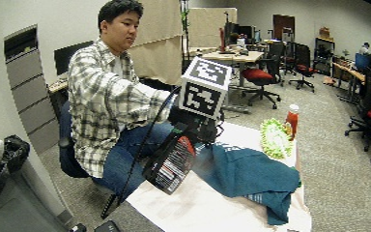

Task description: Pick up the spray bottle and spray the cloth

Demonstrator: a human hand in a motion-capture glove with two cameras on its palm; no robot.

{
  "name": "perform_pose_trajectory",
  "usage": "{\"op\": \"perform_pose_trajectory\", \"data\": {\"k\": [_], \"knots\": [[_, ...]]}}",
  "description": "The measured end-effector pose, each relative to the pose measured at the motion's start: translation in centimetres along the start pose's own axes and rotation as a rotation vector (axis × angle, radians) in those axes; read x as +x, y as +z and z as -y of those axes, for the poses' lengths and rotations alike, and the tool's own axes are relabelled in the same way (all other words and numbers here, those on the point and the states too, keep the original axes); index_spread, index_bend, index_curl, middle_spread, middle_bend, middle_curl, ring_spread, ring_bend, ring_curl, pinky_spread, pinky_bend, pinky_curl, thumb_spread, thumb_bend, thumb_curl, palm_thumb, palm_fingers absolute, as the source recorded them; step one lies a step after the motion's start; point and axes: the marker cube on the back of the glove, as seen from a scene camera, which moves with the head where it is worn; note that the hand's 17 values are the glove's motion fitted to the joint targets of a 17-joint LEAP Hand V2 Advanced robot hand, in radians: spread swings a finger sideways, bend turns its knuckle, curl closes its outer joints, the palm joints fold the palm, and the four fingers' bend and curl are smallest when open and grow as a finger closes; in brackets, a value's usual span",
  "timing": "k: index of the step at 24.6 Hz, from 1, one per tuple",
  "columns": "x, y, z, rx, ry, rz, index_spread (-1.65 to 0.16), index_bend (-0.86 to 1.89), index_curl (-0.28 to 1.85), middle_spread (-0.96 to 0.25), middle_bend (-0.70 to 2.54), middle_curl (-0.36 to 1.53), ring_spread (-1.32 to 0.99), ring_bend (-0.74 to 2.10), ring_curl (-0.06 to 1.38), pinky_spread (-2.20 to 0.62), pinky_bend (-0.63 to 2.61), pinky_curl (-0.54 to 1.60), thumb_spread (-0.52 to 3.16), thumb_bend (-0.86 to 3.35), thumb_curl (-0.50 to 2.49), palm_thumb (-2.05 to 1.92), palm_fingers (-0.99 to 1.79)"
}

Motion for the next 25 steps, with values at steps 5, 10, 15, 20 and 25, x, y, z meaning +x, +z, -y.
{"op": "perform_pose_trajectory", "data": {"k": [5, 10, 15, 20, 25], "knots": [[-0.3, 1.2, 0.6, -0.045, 0.033, -0.103, -0.23, 0.42, 0.59, -0.13, 0.64, 0.54, -0.22, 0.60, 0.49, -0.18, 0.37, 0.42, 0.10, -0.03, 0.77, 1.03, 1.34], [-0.8, 2.5, 1.2, -0.097, 0.059, -0.177, -0.23, 0.42, 0.59, -0.13, 0.64, 0.54, -0.22, 0.60, 0.49, -0.18, 0.37, 0.42, 0.09, -0.03, 0.77, 1.02, 1.34], [-1.8, 4.0, 1.6, -0.138, 0.059, -0.235, -0.23, 0.42, 0.59, -0.13, 0.64, 0.54, -0.22, 0.61, 0.49, -0.18, 0.37, 0.42, 0.09, -0.03, 0.77, 1.02, 1.34], [-2.5, 5.4, 1.8, -0.170, 0.053, -0.331, -0.23, 0.42, 0.59, -0.13, 0.64, 0.54, -0.22, 0.61, 0.49, -0.18, 0.37, 0.42, 0.08, -0.03, 0.77, 1.03, 1.34], [-2.9, 6.4, 1.8, -0.201, 0.033, -0.386, -0.23, 0.42, 0.59, -0.13, 0.64, 0.54, -0.22, 0.60, 0.49, -0.17, 0.37, 0.42, 0.08, -0.03, 0.78, 1.03, 1.34]]}}
